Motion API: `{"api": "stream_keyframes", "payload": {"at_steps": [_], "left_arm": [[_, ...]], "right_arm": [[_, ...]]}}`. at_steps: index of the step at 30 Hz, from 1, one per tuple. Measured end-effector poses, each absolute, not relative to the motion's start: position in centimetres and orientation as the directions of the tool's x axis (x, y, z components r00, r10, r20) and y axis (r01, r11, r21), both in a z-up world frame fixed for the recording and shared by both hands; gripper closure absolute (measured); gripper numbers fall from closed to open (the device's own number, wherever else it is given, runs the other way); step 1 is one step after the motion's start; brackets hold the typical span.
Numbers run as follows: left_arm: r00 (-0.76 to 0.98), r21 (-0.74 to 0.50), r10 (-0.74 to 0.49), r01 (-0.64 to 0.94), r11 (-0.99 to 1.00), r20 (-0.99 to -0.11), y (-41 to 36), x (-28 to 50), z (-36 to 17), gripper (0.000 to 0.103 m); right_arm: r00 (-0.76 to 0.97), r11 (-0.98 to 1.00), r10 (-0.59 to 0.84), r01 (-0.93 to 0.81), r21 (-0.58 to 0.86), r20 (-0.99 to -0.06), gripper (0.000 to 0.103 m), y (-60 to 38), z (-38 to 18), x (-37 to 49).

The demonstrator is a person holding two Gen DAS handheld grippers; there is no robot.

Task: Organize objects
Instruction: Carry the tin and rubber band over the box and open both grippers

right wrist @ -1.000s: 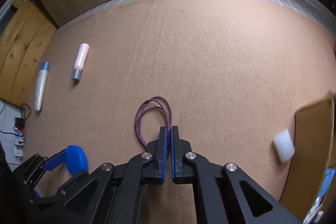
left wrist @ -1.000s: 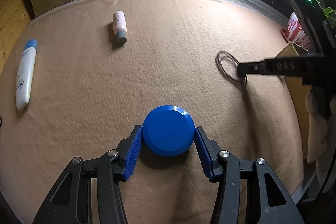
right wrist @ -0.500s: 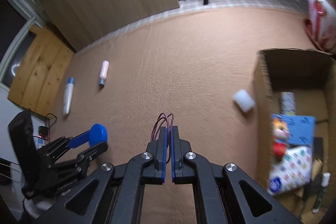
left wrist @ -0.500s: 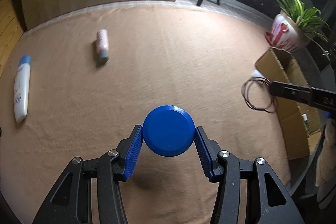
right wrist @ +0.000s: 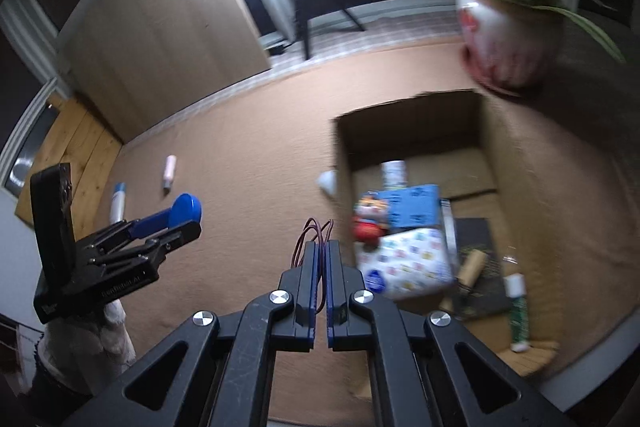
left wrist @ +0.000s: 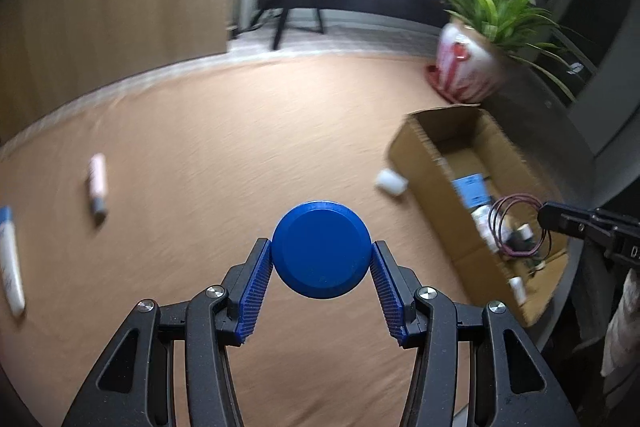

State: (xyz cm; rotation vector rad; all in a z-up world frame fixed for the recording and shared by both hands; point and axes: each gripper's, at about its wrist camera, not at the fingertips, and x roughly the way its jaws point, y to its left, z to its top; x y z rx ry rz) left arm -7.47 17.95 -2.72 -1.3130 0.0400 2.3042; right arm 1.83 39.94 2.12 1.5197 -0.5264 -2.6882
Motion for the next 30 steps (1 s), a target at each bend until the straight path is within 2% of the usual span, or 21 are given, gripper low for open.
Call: {"api": "stream_keyframes", "payload": {"at_steps": [10,28,29,30], "left_arm": [[-0.383,-0.210,0.479,-0.564,-0.798,-0.790,27.5,-7.6,-1.0,0.049],[-0.324,-0.205,0.529,-0.670,-0.714,-0.784,38.4,-8.3,-0.9,0.049],[-0.324,-0.211,0.537,-0.671,-0.711,-0.779,38.5,-8.3,-0.9,0.049],[-0.322,-0.217,0.543,-0.672,-0.708,-0.776,38.7,-8.3,-0.8,0.040]], "right_arm": [[-0.548,-0.926,-0.103,-0.253,0.281,-0.830,0.100,44.3,2.1,4.9],[-0.559,-0.912,-0.064,-0.303,0.276,-0.826,0.099,47.5,1.8,7.0],[-0.564,-0.912,-0.059,-0.305,0.274,-0.823,0.098,47.6,1.9,7.1],[-0.558,-0.913,-0.054,-0.309,0.268,-0.828,0.090,47.7,1.9,7.1]]}}
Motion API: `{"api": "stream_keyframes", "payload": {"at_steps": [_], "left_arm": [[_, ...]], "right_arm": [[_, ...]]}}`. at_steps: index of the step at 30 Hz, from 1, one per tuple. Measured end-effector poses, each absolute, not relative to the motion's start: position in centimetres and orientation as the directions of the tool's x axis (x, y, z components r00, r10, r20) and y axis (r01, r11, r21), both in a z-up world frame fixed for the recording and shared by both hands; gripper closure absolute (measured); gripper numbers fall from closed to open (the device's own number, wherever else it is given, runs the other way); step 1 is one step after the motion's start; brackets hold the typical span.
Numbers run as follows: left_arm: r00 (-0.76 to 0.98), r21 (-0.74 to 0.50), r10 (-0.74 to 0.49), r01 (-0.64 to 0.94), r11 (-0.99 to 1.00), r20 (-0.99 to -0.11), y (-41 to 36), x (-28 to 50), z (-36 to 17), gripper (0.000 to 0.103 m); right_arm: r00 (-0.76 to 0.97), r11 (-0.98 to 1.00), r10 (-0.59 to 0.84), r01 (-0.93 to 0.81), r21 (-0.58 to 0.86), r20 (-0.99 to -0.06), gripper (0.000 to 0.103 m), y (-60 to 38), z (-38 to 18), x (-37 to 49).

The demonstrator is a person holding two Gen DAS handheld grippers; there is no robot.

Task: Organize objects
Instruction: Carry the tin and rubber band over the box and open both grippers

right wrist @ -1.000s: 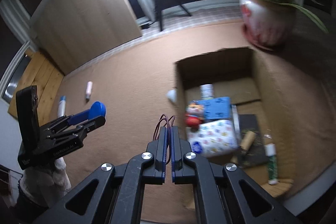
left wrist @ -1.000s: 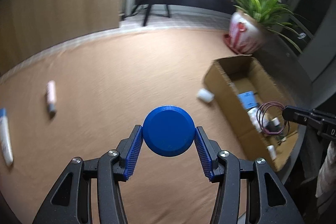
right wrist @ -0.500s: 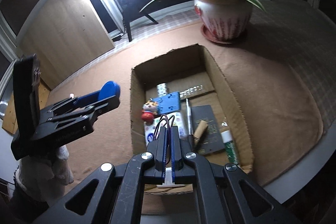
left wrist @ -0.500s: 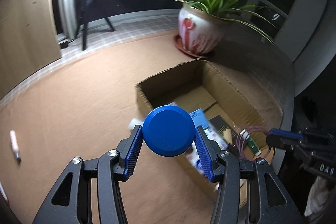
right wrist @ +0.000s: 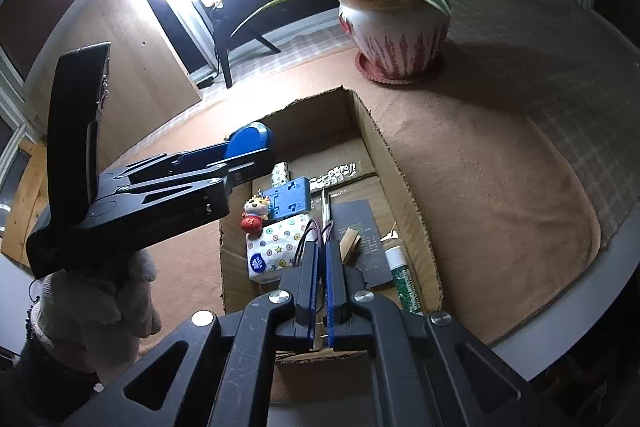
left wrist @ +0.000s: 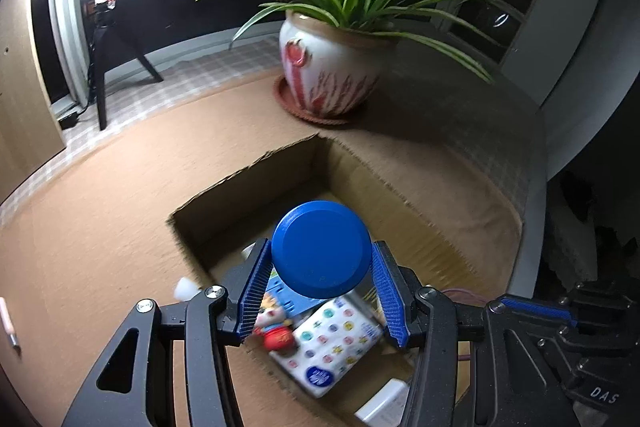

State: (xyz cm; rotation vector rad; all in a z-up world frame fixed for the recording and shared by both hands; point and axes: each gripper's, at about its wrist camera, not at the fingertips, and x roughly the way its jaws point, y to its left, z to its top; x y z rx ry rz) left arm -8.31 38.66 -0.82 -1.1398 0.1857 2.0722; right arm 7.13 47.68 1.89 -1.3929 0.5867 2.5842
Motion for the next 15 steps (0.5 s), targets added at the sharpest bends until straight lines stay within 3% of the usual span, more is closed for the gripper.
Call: {"api": "stream_keyframes", "payload": {"at_steps": [1,2,3,15], "left_arm": [[-0.307,-0.226,0.549,-0.679,-0.699,-0.777,38.9,-8.4,-0.8,0.031],[-0.304,-0.226,0.551,-0.682,-0.695,-0.777,38.9,-8.3,-0.8,0.017],[-0.313,-0.220,0.552,-0.683,-0.696,-0.773,38.9,-8.3,-0.7,0.015],[-0.375,-0.219,0.512,-0.600,-0.770,-0.773,32.6,-10.4,-0.7,0.016]], "right_arm": [[-0.553,-0.913,-0.052,-0.311,0.264,-0.832,0.081,47.7,1.9,7.1],[-0.556,-0.912,-0.048,-0.314,0.263,-0.830,0.065,47.7,1.9,7.2],[-0.566,-0.913,-0.044,-0.311,0.263,-0.823,0.059,47.7,2.1,7.4],[-0.570,-0.912,-0.080,-0.288,0.291,-0.817,0.059,46.5,2.2,7.1]]}}
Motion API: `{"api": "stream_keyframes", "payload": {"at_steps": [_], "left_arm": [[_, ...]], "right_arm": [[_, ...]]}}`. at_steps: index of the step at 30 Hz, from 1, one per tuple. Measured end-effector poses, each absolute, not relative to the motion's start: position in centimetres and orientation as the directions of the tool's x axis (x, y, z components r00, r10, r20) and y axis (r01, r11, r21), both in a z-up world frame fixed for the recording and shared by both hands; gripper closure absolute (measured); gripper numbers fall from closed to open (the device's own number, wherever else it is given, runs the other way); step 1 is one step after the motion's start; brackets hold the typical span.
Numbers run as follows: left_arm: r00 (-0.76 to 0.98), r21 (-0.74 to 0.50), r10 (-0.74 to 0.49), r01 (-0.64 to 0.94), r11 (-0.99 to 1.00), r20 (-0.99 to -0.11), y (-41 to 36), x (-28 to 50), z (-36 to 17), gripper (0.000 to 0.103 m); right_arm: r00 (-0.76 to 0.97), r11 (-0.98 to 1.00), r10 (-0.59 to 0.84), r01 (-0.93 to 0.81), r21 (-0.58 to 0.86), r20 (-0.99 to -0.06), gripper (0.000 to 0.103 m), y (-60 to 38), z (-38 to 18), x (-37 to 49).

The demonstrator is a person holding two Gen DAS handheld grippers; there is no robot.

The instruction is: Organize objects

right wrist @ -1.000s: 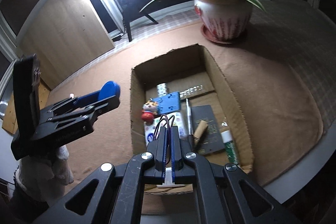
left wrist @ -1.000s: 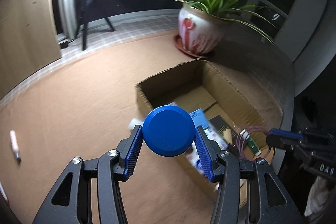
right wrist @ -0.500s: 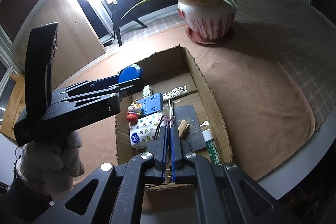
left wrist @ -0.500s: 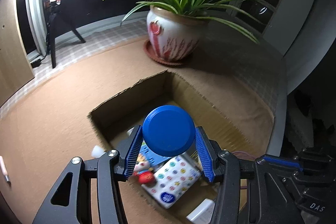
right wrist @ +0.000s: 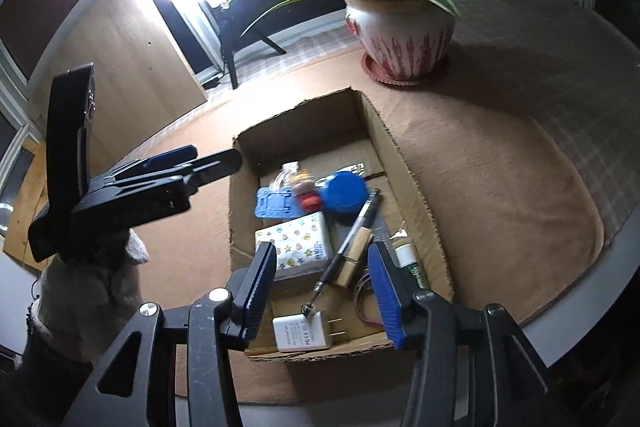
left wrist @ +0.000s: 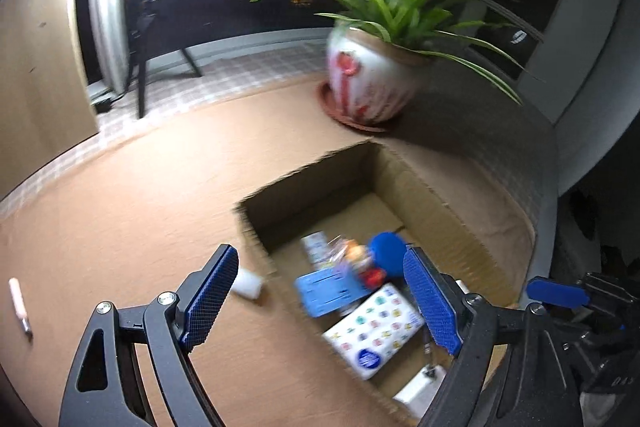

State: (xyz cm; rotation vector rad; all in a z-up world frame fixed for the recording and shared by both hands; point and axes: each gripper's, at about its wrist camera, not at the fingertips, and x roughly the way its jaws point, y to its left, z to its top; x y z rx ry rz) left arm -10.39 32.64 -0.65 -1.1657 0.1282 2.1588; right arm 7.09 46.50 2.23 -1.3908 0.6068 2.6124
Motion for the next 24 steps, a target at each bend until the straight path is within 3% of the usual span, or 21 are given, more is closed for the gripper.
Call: {"api": "stream_keyframes", "payload": {"at_steps": [4,11,15,24], "left_arm": [[-0.390,-0.223,0.495,-0.565,-0.794,-0.777,29.9,-11.1,-1.2,0.017],[-0.359,-0.207,0.442,-0.535,-0.819,-0.822,26.4,-11.6,-4.5,0.038],[-0.307,-0.200,0.453,-0.599,-0.775,-0.837,27.1,-11.5,-6.9,0.044],[-0.268,-0.193,0.431,-0.613,-0.766,-0.862,28.5,-13.2,-9.9,0.049]], "right_arm": [[-0.579,-0.912,-0.097,-0.274,0.305,-0.809,0.059,45.9,2.4,6.8],[-0.578,-0.905,-0.125,-0.266,0.332,-0.806,0.059,45.2,2.0,6.7],[-0.570,-0.900,-0.129,-0.277,0.337,-0.812,0.059,45.3,1.8,6.8],[-0.561,-0.880,-0.099,-0.336,0.336,-0.822,0.059,47.1,1.4,8.0]]}}
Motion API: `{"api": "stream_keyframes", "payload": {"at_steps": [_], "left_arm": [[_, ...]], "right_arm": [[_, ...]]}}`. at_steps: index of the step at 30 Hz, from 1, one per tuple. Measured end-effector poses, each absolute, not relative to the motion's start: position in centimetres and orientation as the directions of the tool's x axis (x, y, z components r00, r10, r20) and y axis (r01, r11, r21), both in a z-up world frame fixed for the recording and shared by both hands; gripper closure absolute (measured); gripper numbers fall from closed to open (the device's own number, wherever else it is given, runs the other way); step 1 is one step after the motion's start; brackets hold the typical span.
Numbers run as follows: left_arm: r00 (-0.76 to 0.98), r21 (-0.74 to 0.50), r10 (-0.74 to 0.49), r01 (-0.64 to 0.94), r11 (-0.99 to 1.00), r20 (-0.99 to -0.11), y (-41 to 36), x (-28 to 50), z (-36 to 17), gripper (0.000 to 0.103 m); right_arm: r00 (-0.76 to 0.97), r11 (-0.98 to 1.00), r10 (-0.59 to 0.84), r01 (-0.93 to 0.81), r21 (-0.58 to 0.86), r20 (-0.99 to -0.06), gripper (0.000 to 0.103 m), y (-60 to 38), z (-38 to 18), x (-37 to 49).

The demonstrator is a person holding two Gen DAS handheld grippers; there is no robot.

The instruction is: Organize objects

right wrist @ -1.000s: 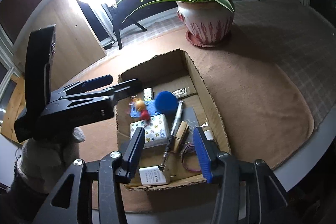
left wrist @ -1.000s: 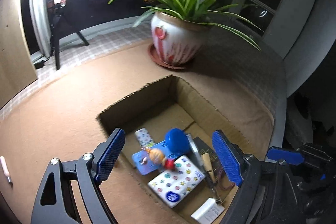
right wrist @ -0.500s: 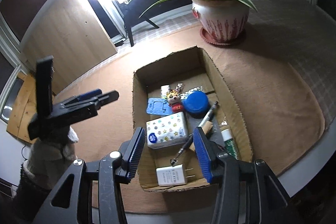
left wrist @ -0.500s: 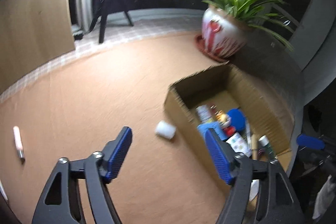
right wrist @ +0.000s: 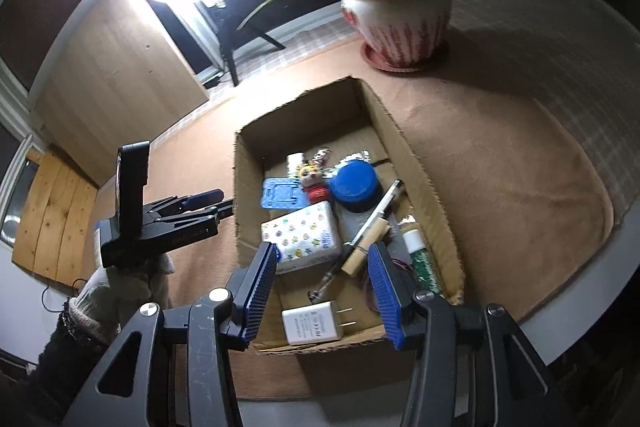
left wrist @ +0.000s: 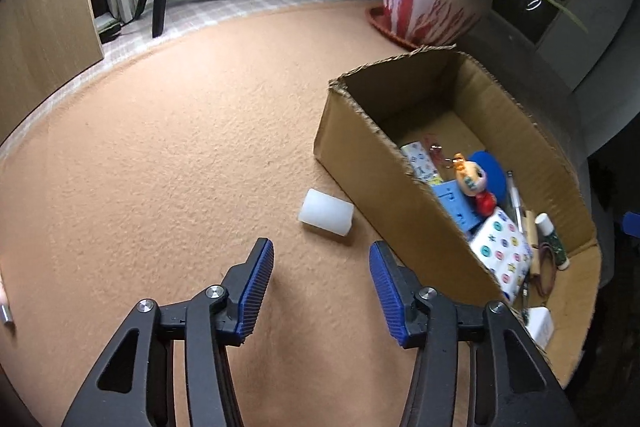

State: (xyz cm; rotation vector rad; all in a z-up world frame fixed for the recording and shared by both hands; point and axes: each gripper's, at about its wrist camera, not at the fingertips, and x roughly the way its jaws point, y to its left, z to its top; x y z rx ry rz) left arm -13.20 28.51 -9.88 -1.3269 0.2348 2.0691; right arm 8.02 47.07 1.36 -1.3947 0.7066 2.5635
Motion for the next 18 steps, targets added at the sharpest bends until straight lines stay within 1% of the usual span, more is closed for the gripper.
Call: {"api": "stream_keyframes", "payload": {"at_steps": [4,9,10,12,13,15,17,18], "left_arm": [[-0.279,-0.168,0.412,-0.615,-0.770,-0.867,29.2,-14.0,-10.5,0.049],[-0.301,-0.166,0.417,-0.606,-0.778,-0.857,29.8,-14.8,-10.6,0.049],[-0.306,-0.164,0.418,-0.605,-0.779,-0.855,29.9,-14.9,-10.7,0.051],[-0.309,-0.166,0.420,-0.603,-0.780,-0.853,30.0,-15.0,-10.7,0.063],[-0.310,-0.169,0.423,-0.601,-0.781,-0.851,30.1,-15.1,-10.7,0.065],[-0.310,-0.170,0.425,-0.602,-0.780,-0.850,30.1,-15.1,-10.7,0.074],[-0.318,-0.155,0.413,-0.602,-0.783,-0.853,30.1,-15.0,-10.7,0.077],[-0.324,-0.144,0.403,-0.598,-0.788,-0.856,30.1,-14.9,-10.7,0.081]], "right_arm": [[-0.552,-0.873,-0.096,-0.352,0.336,-0.828,0.059,47.5,1.0,8.2],[-0.545,-0.873,-0.094,-0.357,0.332,-0.833,0.059,47.5,0.8,8.2],[-0.542,-0.873,-0.094,-0.358,0.331,-0.835,0.059,47.5,0.7,8.2],[-0.539,-0.872,-0.095,-0.360,0.331,-0.837,0.059,47.4,0.7,8.1],[-0.538,-0.872,-0.094,-0.361,0.330,-0.838,0.059,47.4,0.6,8.1],[-0.535,-0.872,-0.093,-0.364,0.329,-0.840,0.059,47.4,0.6,8.0],[-0.534,-0.872,-0.097,-0.362,0.331,-0.840,0.059,47.3,0.6,7.8],[-0.535,-0.873,-0.099,-0.359,0.332,-0.839,0.059,47.2,0.6,7.7]]}}
